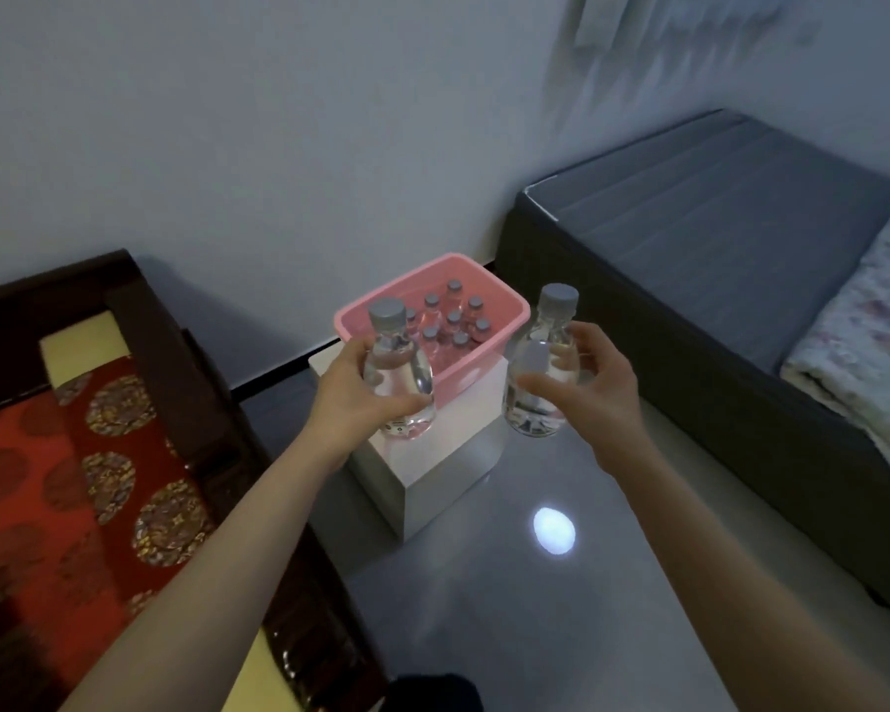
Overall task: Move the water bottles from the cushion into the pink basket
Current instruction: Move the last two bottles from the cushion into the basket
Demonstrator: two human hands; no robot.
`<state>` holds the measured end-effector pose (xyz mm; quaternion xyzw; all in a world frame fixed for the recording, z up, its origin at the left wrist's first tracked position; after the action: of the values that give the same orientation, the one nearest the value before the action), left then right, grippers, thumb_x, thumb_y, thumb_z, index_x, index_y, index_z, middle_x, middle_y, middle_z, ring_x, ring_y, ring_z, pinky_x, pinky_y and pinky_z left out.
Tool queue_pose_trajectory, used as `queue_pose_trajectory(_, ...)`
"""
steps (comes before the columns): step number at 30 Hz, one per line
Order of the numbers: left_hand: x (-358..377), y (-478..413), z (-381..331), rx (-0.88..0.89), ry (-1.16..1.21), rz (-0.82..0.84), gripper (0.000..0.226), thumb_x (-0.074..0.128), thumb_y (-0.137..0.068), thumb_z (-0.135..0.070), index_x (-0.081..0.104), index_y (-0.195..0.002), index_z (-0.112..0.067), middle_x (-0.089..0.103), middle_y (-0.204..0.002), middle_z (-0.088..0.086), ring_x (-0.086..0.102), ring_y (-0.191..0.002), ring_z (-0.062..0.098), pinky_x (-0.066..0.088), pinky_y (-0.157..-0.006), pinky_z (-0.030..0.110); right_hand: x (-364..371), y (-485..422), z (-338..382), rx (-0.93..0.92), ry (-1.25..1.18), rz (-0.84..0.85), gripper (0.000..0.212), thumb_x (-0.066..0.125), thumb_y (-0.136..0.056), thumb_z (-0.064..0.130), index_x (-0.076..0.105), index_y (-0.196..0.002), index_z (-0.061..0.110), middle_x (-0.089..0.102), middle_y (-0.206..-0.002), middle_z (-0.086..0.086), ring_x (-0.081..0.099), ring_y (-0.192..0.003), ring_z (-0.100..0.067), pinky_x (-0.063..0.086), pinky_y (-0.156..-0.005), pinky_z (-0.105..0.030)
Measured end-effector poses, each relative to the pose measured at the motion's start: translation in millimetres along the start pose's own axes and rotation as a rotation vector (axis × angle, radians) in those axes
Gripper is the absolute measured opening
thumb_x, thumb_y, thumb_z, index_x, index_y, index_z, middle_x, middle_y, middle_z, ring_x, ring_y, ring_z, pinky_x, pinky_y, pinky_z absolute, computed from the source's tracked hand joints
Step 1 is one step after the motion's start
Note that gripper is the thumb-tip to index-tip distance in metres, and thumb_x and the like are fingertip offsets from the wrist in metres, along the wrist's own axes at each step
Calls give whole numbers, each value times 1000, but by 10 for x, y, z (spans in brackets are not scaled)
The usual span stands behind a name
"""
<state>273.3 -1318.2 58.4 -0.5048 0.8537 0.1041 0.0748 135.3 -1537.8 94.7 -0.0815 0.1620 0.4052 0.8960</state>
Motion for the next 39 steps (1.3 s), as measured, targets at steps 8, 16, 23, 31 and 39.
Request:
queue_pose_trajectory(8,130,-858,164,-28,-10,-100,71,88,-54,-20,51,-113,-34,66,-109,-8,64,-100,13,53,-91,47,421,-1109,-159,-48,-33,220,61,85,-59,24,57,-113,31,64,-107,11,64,-97,-9,54,-84,-36)
queue_pose_trajectory(16,172,-1827,375,-92,-3,-152,76,86,-58,-18,49,-123,-31,65,-113,-6,64,-99,13,53,-91,44,951,-2253,-266,-26,-42,344,58,86,-58,8,60,-106,28,70,-100,9,68,-91,-7,56,-79,-33)
queue_pose_trajectory(23,238,-2228,485,-148,-6,-128,73,85,-63,-19,46,-124,-26,63,-112,-5,63,-102,17,52,-93,45,1219,-2794,-429,-14,50,456,70,87,-57,15,57,-119,28,68,-105,12,67,-94,-8,56,-81,-34)
queue_pose_trajectory(31,381,-2200,905,-271,107,-191,75,84,-68,-26,45,-131,-31,64,-121,-10,62,-109,8,51,-96,39,1612,-2954,-884,-43,221,679,62,87,-56,16,62,-110,32,71,-97,16,65,-87,4,50,-75,-14)
queue_pose_trajectory(39,485,-2130,1265,-319,-88,-253,61,85,-61,-37,62,-116,-27,63,-111,-22,55,-105,-10,45,-92,16,2258,-2852,-1529,-161,469,950,53,85,-53,32,58,-99,30,66,-84,13,61,-77,-9,51,-69,-26)
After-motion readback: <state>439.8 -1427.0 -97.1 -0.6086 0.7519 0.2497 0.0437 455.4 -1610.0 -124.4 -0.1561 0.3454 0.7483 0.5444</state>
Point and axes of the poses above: each hand's wrist, its own y-axis away from the middle knuckle, its own x-axis out of the palm, z = x × y, the point moved 7 cm from there along -y, towards the middle knuckle
